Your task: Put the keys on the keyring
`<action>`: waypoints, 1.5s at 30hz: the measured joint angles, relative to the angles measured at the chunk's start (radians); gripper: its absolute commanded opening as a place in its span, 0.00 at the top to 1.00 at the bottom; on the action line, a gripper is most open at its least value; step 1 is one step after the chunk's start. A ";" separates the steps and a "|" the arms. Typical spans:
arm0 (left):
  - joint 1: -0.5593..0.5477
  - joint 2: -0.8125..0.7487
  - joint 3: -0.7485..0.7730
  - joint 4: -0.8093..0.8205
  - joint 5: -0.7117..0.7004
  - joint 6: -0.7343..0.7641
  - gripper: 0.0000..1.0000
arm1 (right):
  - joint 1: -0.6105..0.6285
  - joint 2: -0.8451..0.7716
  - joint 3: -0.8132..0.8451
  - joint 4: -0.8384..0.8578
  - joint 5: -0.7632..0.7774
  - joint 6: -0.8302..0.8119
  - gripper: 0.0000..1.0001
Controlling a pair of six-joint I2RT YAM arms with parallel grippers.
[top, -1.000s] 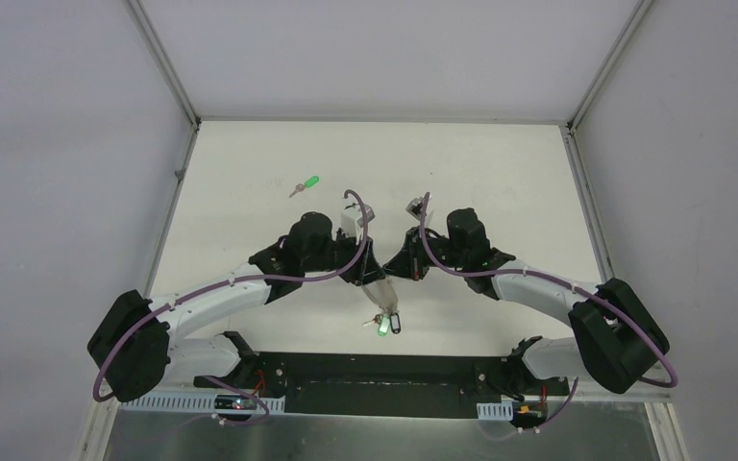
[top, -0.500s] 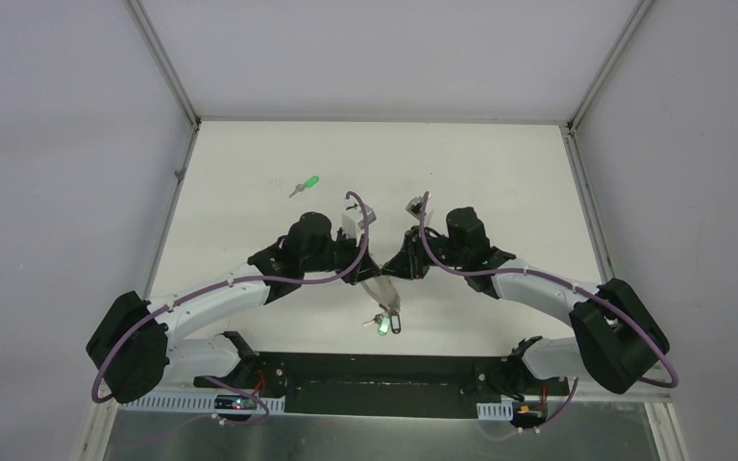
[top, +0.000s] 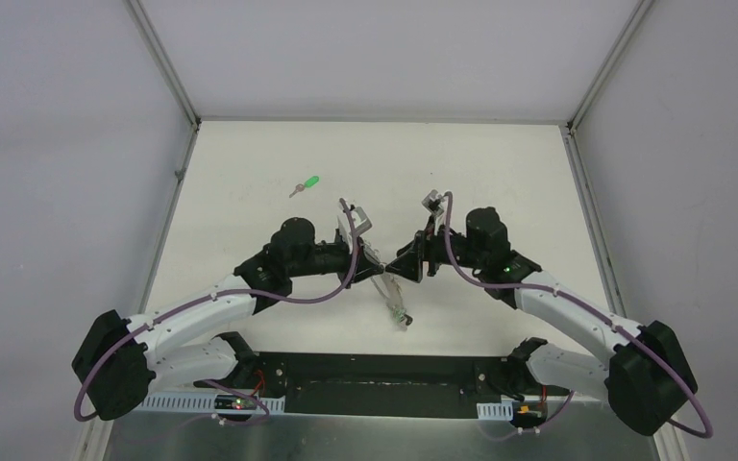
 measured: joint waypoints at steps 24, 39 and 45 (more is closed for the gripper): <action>0.000 -0.086 -0.168 0.273 0.023 0.135 1.00 | -0.010 -0.233 -0.077 0.087 -0.089 -0.060 0.36; -0.014 -0.138 -0.232 0.420 0.109 0.167 1.00 | -0.011 -0.280 -0.096 0.145 -0.178 -0.171 0.56; -0.040 -0.142 -0.242 0.440 0.120 0.167 1.00 | -0.003 -0.254 -0.098 0.201 -0.225 -0.175 0.58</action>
